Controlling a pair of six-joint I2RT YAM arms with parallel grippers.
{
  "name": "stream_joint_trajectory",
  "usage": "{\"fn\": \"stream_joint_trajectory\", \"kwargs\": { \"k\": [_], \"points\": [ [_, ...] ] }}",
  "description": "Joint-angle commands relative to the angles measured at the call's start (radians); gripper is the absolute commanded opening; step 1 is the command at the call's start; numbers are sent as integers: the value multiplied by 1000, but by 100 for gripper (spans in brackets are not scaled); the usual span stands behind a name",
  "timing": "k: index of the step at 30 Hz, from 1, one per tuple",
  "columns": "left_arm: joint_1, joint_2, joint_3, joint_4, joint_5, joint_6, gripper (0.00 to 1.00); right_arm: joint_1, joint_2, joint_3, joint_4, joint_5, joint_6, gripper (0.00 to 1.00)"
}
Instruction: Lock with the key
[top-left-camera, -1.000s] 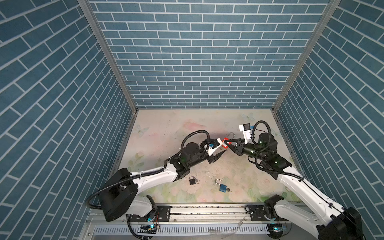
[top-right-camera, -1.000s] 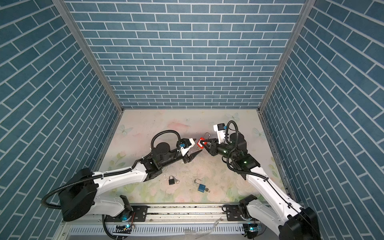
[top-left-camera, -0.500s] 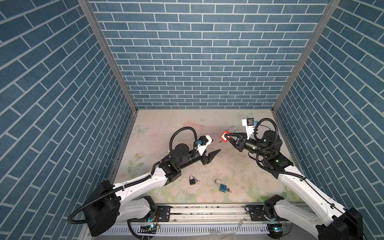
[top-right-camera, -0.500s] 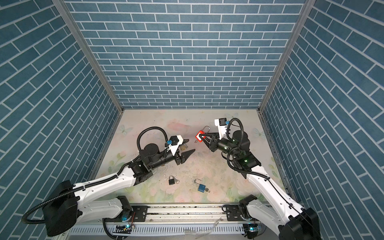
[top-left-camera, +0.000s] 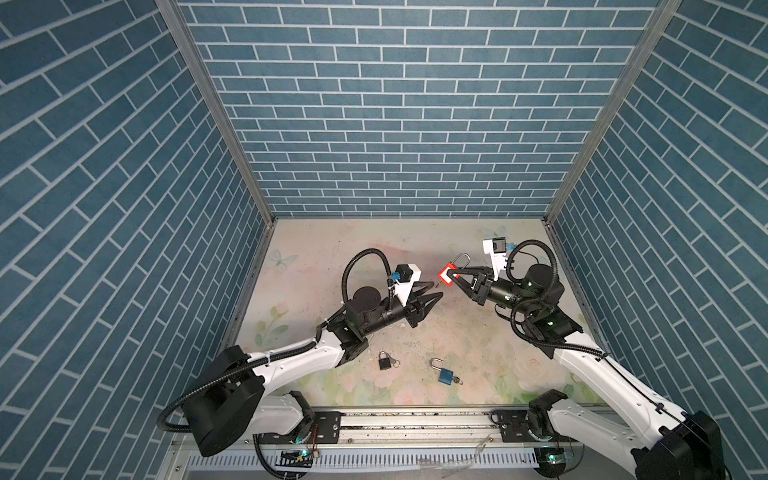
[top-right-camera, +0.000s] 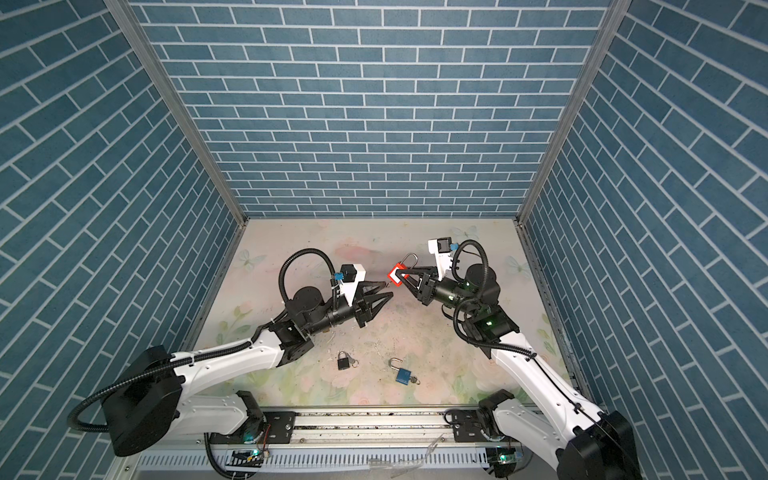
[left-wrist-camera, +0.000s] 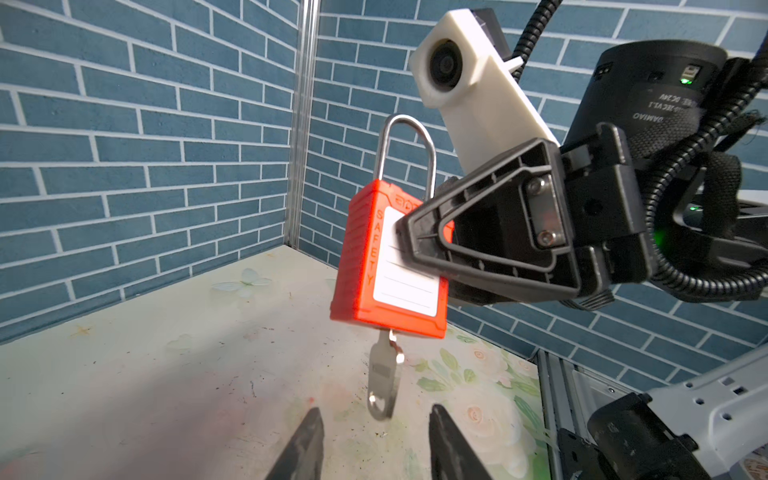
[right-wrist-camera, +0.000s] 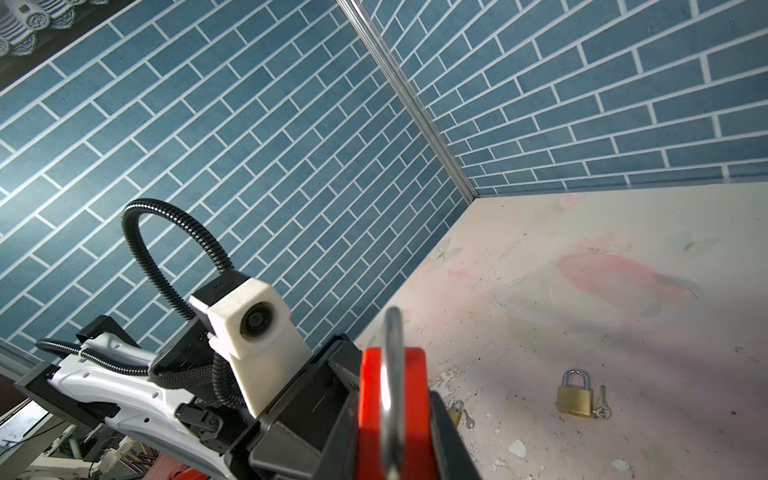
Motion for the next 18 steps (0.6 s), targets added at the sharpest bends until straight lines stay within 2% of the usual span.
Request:
{"fn": "stream_joint_trajectory", "kwargs": {
  "k": [1, 8, 18],
  "points": [
    [5, 12, 38, 89, 11, -43, 41, 0, -15, -6, 69, -23, 34, 8],
    [12, 38, 49, 123, -8, -51, 37, 0, -16, -17, 70, -29, 39, 8],
    [41, 87, 57, 178, 51, -123, 20, 0, -10, -24, 90, -39, 42, 8]
  ]
}}
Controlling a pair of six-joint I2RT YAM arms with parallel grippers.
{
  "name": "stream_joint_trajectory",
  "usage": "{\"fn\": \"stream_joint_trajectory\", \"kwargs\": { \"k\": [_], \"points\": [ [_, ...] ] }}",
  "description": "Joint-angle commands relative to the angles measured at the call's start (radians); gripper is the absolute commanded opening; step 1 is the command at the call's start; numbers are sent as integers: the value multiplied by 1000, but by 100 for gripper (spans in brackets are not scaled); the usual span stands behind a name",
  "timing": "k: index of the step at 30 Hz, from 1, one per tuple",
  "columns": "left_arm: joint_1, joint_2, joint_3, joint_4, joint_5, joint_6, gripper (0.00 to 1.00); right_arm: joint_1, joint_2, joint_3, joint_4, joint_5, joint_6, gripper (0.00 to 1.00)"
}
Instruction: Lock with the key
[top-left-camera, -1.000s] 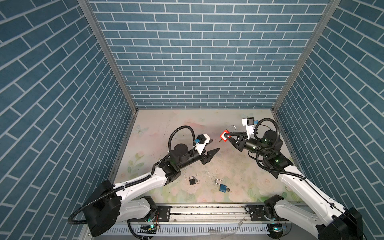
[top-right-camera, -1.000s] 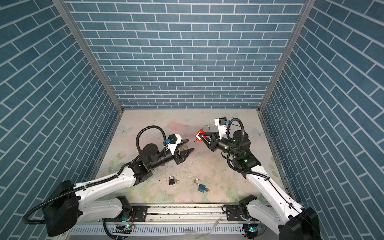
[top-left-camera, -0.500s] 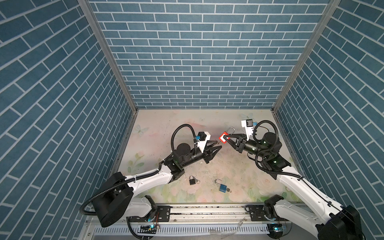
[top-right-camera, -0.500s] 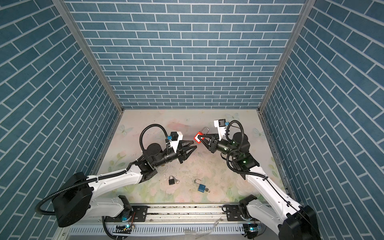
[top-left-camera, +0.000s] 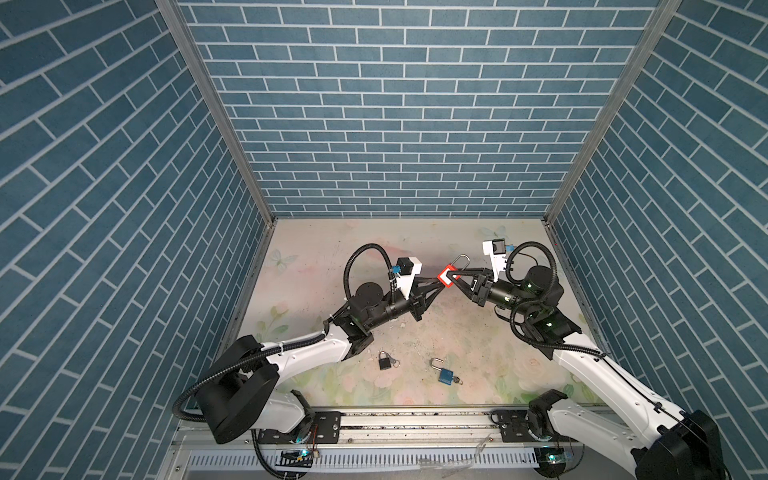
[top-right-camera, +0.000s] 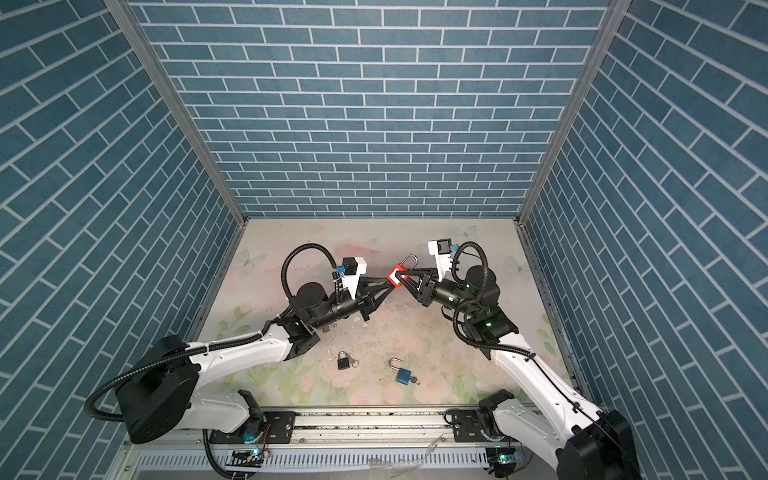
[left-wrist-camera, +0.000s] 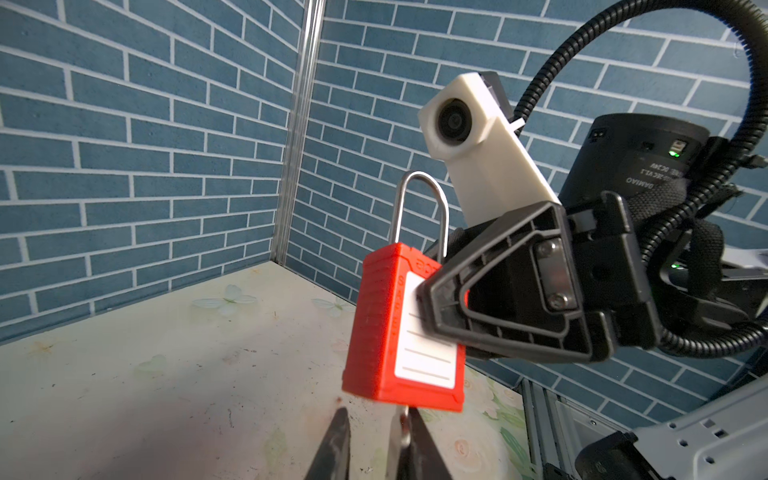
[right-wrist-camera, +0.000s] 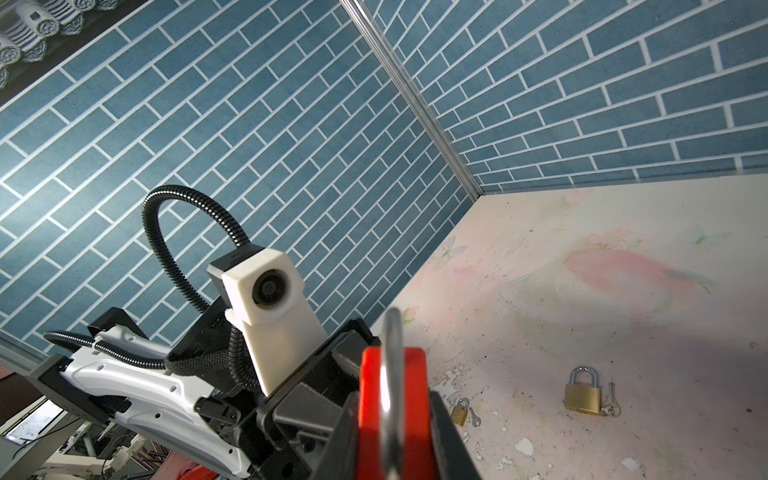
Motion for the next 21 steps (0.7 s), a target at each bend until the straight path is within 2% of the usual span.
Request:
{"fn": "stream_joint_trajectory", "kwargs": {
  "k": [1, 9, 21],
  "points": [
    [26, 8, 16, 78, 17, -55, 19, 1, -9, -4, 60, -31, 22, 8],
    [73, 15, -2, 122, 66, -117, 0, -12, -2, -23, 87, -42, 29, 7],
    [193, 26, -3, 150, 275, -264, 0, -64, 56, -127, 336, -152, 5, 7]
  ]
}}
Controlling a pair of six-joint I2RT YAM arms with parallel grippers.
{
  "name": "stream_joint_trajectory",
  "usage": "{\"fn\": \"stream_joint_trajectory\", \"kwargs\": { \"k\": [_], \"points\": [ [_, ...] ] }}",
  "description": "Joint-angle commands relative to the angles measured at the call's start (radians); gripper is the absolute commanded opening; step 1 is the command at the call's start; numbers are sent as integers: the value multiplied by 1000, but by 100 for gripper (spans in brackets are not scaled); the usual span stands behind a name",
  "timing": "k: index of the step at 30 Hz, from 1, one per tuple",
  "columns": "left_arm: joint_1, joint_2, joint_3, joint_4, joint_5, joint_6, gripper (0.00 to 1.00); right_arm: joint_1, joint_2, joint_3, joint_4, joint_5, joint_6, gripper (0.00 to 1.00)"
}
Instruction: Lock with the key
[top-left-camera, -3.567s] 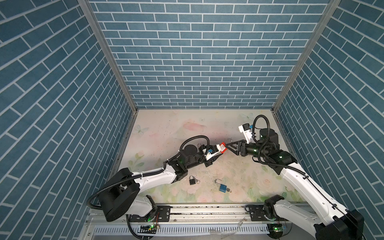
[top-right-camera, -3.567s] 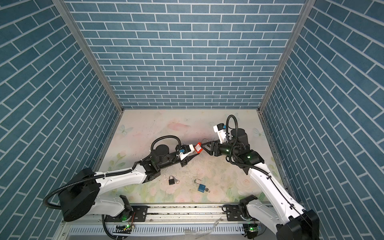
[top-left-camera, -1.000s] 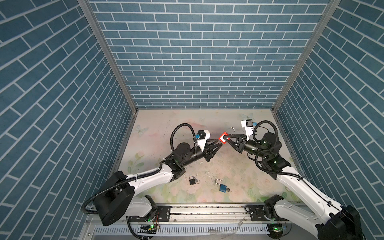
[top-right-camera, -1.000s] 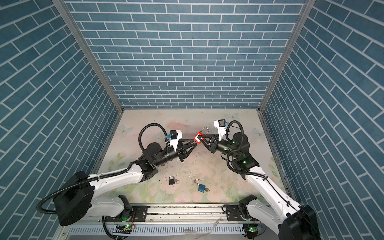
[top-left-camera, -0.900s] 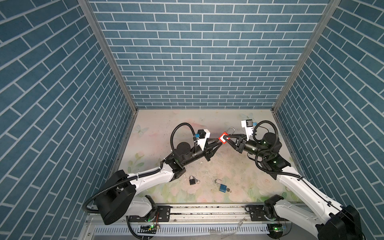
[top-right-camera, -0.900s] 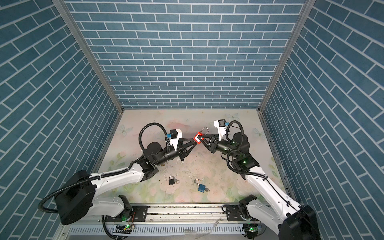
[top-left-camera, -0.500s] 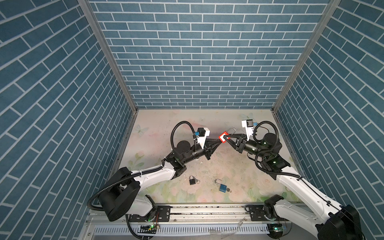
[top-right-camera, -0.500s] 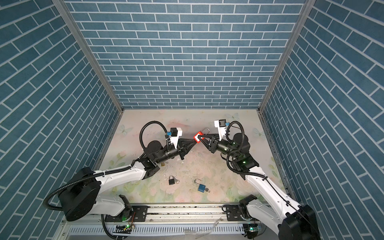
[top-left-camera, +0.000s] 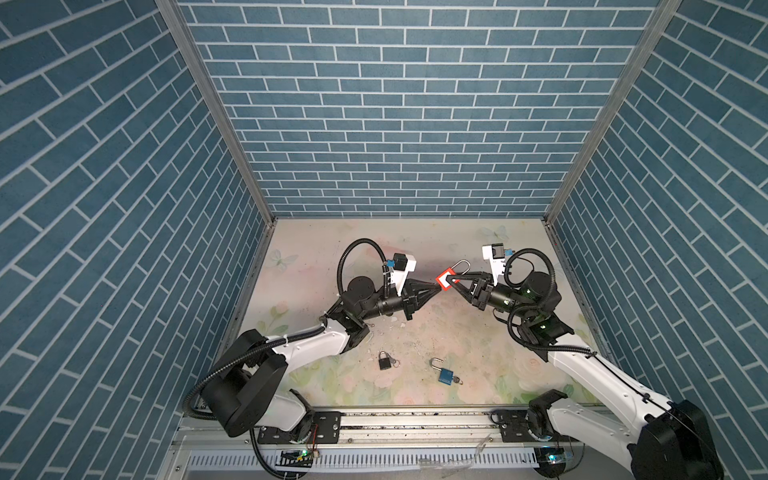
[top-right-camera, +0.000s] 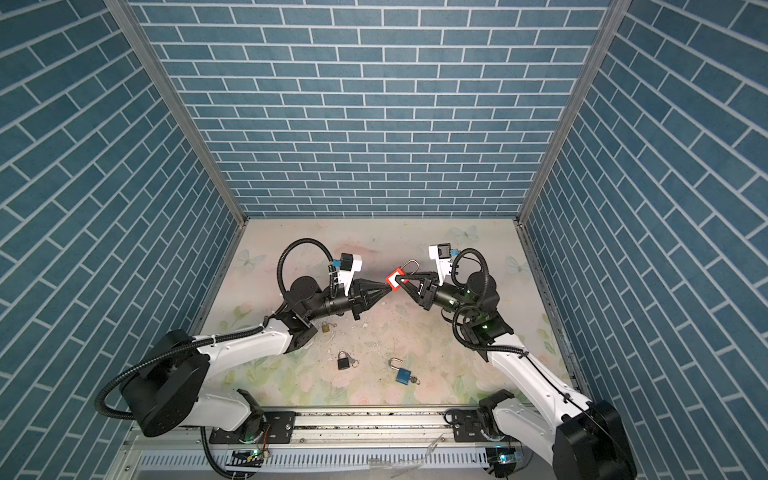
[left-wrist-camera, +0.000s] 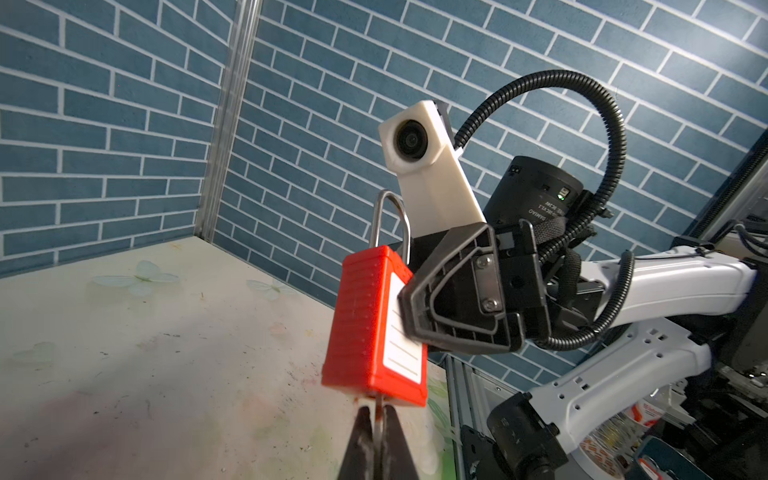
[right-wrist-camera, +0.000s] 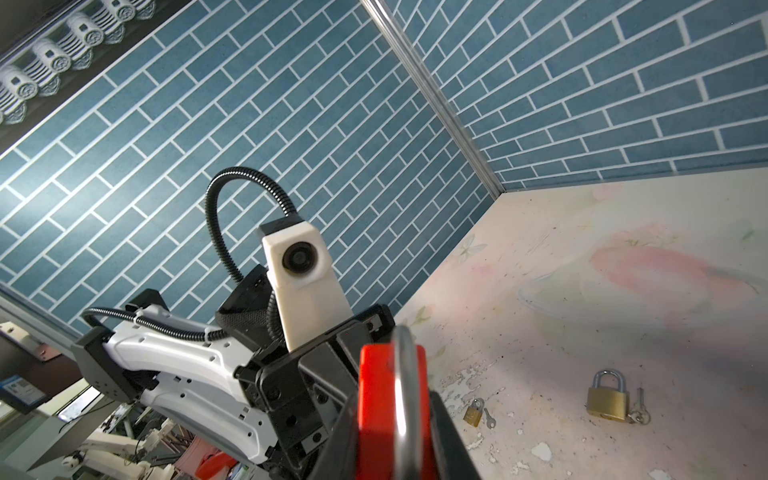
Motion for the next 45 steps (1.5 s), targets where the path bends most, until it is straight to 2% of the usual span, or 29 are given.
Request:
{"fn": "stream_joint_trajectory", "kwargs": {
  "k": [1, 6, 10, 15, 20, 26, 31, 45],
  "points": [
    [83, -13, 13, 57, -27, -93, 0, -28, 18, -37, 143, -66, -54, 8],
    [122, 12, 28, 95, 72, -183, 0, -28, 65, -89, 336, -103, -73, 8],
    [143, 58, 66, 120, 160, -278, 0, -29, 112, -100, 418, -124, -94, 8],
    [169, 101, 79, 192, 185, -399, 0, -39, 167, -98, 474, -132, -94, 7],
    [202, 160, 79, 334, 215, -559, 0, -59, 200, -107, 548, -128, -58, 5],
    [218, 172, 78, 308, 229, -550, 0, -99, 199, -116, 578, -111, -26, 0],
    [229, 176, 59, 288, 227, -528, 0, -135, 171, -123, 580, -82, -12, 0],
    [260, 172, -1, 382, 184, -560, 0, -213, 140, -143, 636, 7, 57, 0]
  ]
}}
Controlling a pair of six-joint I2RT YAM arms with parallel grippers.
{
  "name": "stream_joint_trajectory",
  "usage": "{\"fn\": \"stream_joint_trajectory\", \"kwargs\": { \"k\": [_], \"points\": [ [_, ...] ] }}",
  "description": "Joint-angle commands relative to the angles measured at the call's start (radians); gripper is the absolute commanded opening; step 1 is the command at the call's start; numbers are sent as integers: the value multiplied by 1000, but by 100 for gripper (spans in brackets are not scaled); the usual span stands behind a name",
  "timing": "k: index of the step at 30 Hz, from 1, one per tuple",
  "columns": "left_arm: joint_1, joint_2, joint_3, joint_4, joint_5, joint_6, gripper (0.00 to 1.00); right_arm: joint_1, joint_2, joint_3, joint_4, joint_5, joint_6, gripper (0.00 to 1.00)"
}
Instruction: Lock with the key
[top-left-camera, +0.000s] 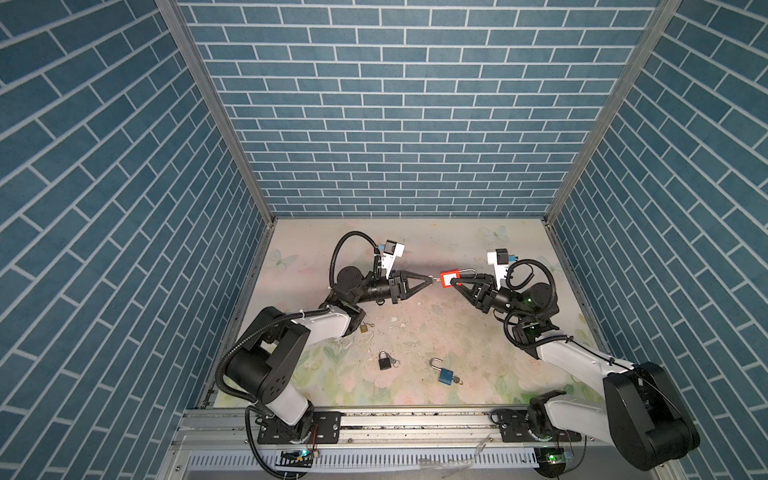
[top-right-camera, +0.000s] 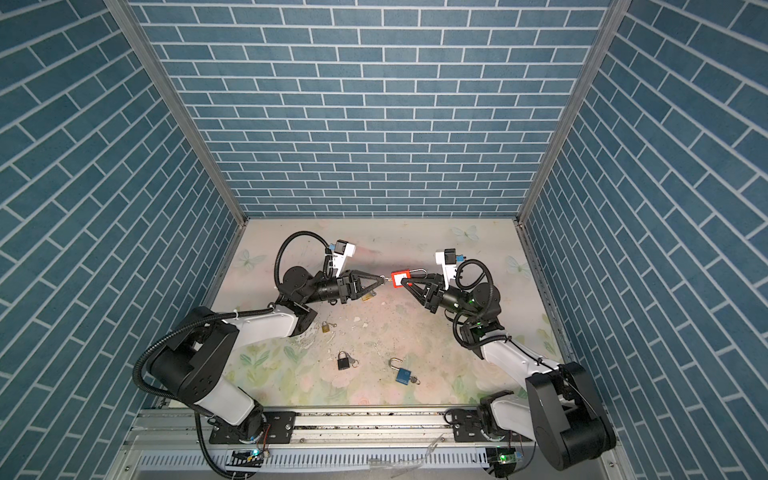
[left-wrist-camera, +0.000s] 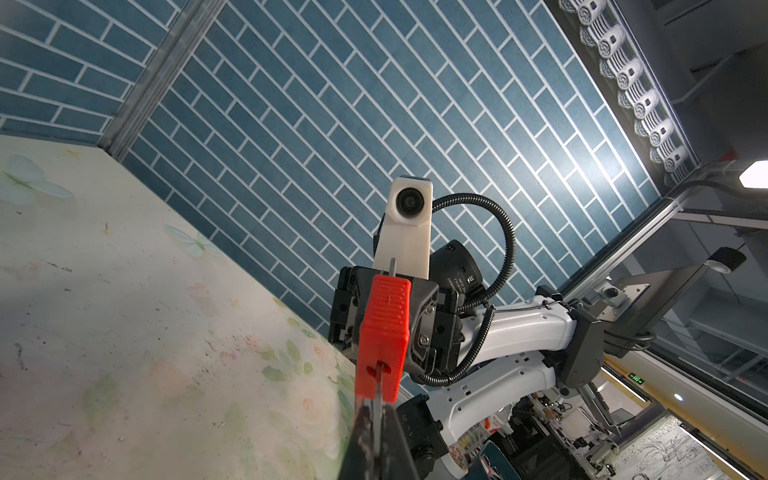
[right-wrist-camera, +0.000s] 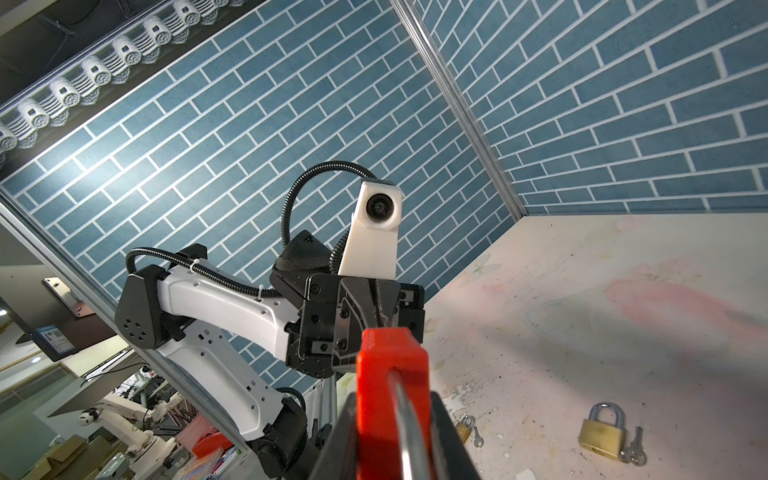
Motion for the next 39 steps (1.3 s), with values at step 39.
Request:
{"fn": "stream_joint_trajectory", "kwargs": {
  "k": [39],
  "points": [
    [120, -500, -99, -555, -389, 459, 0, 5, 143, 289, -849, 227, -224, 0]
  ]
}}
